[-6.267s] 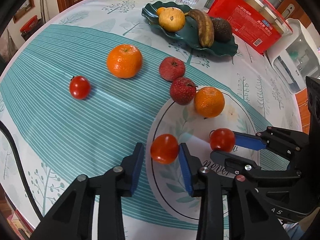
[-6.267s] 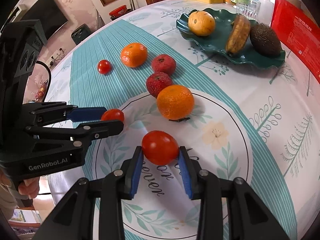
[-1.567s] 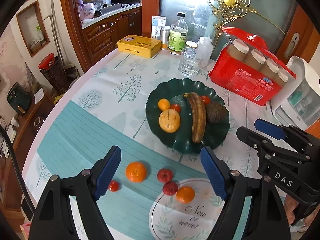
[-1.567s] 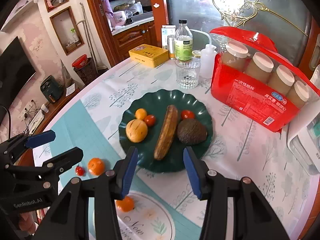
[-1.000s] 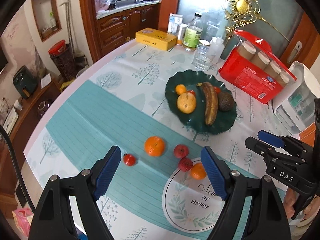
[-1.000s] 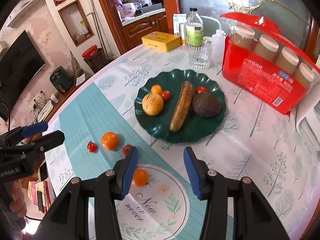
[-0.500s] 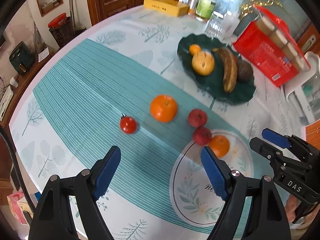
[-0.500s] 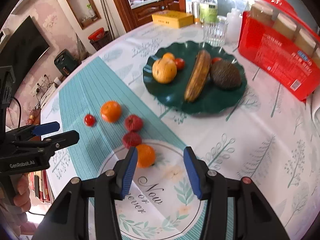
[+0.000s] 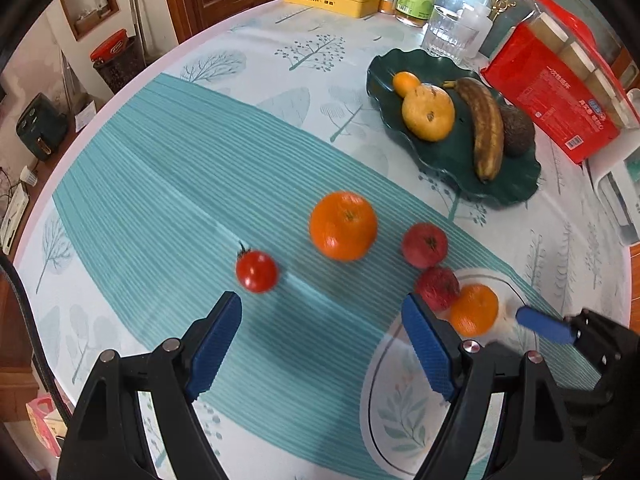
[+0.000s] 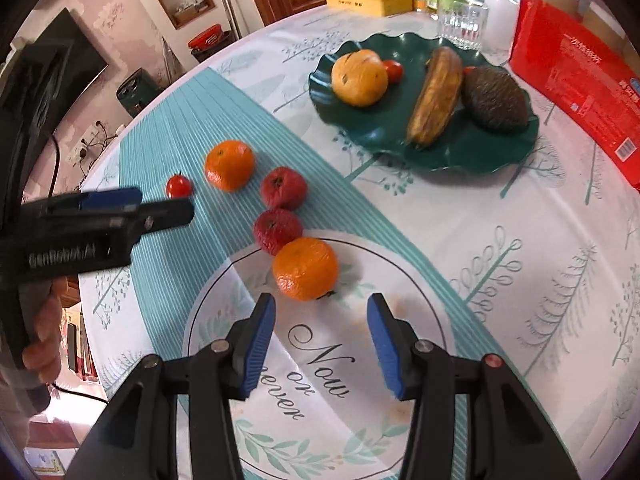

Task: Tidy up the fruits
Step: 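Grasp a tangerine with the right tool while the left tool grasps another tangerine, then carry both tangerines onto the green plate and open both tools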

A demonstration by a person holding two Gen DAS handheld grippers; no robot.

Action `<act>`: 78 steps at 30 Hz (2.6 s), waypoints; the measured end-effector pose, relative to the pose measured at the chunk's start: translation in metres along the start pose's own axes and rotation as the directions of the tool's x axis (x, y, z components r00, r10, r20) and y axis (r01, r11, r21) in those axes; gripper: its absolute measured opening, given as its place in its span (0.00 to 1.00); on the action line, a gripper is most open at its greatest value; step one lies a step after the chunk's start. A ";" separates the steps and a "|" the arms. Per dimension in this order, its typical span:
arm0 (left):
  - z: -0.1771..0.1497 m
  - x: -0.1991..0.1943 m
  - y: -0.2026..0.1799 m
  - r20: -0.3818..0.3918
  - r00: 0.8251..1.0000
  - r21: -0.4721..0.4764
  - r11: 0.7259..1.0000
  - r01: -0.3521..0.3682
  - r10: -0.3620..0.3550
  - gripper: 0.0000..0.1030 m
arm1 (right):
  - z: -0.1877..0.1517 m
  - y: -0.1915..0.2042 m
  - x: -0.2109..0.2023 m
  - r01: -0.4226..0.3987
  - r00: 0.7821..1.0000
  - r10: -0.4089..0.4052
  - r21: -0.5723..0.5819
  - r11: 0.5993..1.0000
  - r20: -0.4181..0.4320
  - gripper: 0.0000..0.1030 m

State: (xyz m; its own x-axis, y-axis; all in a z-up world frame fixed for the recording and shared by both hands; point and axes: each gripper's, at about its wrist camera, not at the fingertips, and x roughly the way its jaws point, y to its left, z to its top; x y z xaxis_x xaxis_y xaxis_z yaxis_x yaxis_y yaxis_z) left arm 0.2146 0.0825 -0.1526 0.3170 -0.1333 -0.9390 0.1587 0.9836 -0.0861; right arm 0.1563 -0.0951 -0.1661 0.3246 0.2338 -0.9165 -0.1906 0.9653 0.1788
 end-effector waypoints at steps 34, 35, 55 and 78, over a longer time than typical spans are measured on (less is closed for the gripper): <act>0.045 0.058 -0.019 -0.045 0.998 0.056 0.997 0.046 -0.043 0.54 | 0.017 -0.018 0.024 0.015 0.999 -0.016 0.036 0.999 0.028 0.38; 0.045 0.059 -0.020 -0.047 0.998 0.055 0.998 0.043 -0.041 0.54 | 0.017 -0.021 0.023 0.020 0.999 -0.022 0.044 0.999 0.030 0.38; 0.034 0.030 -0.031 -0.003 0.998 0.088 0.994 0.068 -0.068 0.42 | 0.022 -0.031 -0.001 0.046 0.995 -0.052 0.067 0.997 0.080 0.38; 0.091 -0.047 -0.092 0.144 0.974 0.163 0.975 0.149 -0.173 0.42 | 0.151 -0.084 -0.081 0.065 0.952 -0.105 0.143 0.988 0.287 0.38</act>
State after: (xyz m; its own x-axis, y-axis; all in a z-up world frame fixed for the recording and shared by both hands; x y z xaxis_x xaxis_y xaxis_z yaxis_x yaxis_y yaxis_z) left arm 0.2702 -0.0123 -0.0705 0.4160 -0.3175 -0.8521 0.3542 0.9196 -0.1697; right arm 0.2854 -0.1772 -0.0527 0.5949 0.1550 -0.7887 -0.0342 0.9852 0.1678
